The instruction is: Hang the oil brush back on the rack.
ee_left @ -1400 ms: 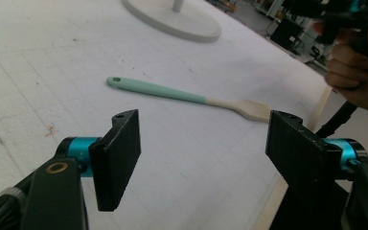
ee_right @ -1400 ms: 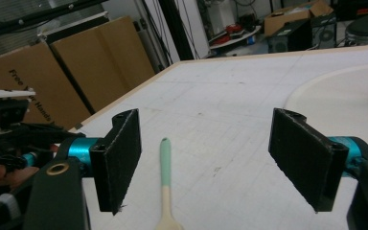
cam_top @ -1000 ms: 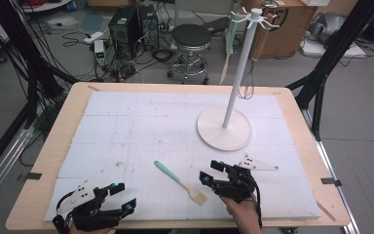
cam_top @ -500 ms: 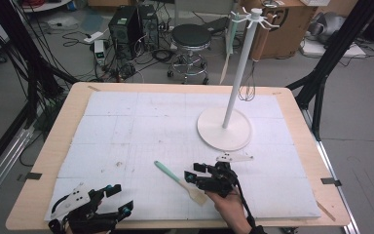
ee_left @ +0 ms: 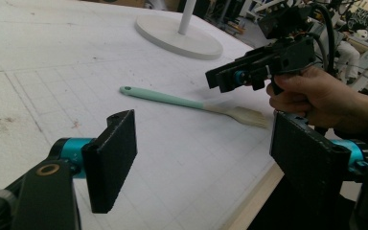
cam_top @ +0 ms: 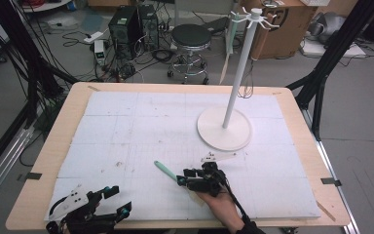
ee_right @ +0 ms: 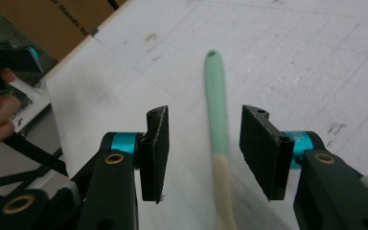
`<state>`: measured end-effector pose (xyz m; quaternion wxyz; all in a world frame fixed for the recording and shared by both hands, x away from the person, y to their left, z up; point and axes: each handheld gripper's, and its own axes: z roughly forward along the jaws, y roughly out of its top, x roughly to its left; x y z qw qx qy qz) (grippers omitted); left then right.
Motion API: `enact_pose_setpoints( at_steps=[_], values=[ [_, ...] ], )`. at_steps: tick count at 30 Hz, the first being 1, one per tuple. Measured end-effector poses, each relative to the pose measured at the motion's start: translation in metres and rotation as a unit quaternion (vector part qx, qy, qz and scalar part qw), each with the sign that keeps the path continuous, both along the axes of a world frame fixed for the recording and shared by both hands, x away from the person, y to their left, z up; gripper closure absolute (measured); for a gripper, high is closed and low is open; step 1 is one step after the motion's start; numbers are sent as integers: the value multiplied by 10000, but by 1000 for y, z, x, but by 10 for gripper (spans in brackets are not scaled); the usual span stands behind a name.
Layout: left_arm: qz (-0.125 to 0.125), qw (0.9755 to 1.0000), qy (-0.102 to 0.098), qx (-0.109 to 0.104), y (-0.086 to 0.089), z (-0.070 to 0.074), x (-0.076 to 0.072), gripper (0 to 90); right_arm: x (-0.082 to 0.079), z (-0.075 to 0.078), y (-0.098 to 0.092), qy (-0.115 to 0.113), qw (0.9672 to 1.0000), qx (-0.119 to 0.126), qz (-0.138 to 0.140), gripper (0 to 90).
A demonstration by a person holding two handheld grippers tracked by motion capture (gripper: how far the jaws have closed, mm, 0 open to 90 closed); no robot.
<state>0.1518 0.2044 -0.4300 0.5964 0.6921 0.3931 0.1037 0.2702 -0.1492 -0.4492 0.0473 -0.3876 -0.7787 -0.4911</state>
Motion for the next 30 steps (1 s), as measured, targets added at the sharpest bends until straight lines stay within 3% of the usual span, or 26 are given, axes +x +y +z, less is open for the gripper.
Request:
enact_pose_setpoints(
  at_steps=[6, 21, 30],
  values=[
    [38, 10000, -22, -31, 3, 0, -3, 244, 0, -4, 7, 55, 9993, -373, 34, 548],
    [52, 10000, 15, -58, 4, 0, -3, 243, 0, -7, 13, 139, 9984, -538, 116, 564],
    [49, 10000, 10, -66, 4, 0, -3, 242, -2, -7, 16, 73, 9977, -658, 147, 567]
  ],
)
